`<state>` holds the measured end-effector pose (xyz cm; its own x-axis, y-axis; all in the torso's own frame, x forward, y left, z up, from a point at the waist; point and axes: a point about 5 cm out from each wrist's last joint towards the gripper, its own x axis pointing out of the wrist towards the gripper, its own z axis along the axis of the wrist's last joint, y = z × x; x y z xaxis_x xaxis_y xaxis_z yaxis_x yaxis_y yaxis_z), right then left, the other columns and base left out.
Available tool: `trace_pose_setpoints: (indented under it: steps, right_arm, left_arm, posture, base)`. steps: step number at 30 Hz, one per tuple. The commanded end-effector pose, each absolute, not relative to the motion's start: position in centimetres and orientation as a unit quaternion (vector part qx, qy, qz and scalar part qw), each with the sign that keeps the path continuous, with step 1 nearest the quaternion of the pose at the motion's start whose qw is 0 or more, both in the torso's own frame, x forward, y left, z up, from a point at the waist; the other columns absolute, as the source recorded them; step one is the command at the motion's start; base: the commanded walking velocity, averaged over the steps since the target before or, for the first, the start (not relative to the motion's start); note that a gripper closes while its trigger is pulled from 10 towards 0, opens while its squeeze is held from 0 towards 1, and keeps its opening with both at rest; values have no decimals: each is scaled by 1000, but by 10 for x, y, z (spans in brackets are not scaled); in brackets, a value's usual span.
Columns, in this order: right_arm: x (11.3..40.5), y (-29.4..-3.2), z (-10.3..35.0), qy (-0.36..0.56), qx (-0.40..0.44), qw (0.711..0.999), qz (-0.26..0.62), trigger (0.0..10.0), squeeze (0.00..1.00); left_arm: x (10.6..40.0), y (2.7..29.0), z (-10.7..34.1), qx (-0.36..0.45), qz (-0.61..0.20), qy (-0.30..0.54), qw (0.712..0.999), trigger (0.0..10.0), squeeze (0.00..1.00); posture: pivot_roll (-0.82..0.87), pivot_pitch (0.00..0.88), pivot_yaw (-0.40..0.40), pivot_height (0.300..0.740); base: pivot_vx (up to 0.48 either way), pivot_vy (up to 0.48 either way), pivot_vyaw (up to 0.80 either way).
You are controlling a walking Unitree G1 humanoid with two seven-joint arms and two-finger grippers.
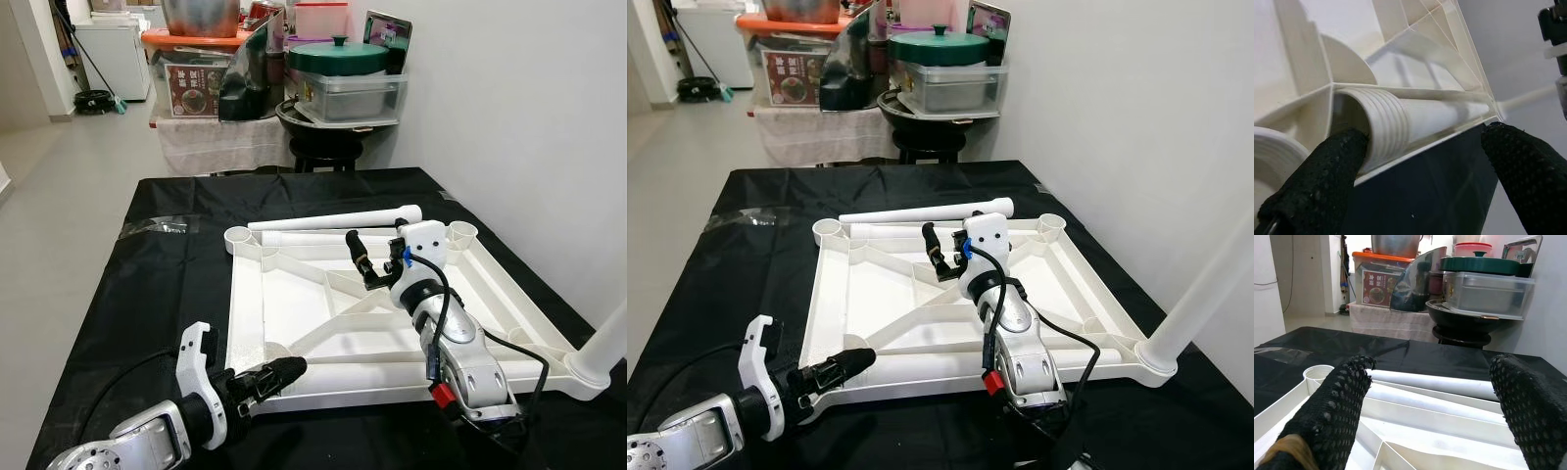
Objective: Building children table
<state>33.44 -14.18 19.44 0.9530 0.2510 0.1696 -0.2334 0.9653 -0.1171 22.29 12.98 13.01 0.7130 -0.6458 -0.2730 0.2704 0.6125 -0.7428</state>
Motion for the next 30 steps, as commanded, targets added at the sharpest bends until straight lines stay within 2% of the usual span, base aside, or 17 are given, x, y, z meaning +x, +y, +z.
trace_pose_setpoints:
  steps: [1,7,8,16,30]
  right_arm:
    - [336,-143,193,-85,-49,988,117,10000,0]
    - [337,-142,192,-80,-42,990,112,10000,0]
    - [337,-143,191,-77,-36,991,105,10000,0]
    - [336,-144,189,-73,-31,992,101,10000,0]
    - [339,-150,185,-53,-18,996,70,10000,0]
  left_arm:
    - [215,128,121,-338,-270,311,846,10000,0]
    - [215,129,115,-325,-268,343,840,10000,0]
    - [224,134,117,-327,-259,340,843,10000,0]
    - [238,143,118,-317,-264,344,844,10000,0]
    - [253,143,110,-280,-313,377,826,10000,0]
  posture:
    - [85,0,-26,740]
    - [85,0,-20,740]
    - [81,0,-18,740]
    - [80,0,-18,740]
    - [56,0,-13,740]
  base:
    - [0,0,0]
    - [0,0,0]
    - [0,0,0]
    - [0,0,0]
    - [0,0,0]
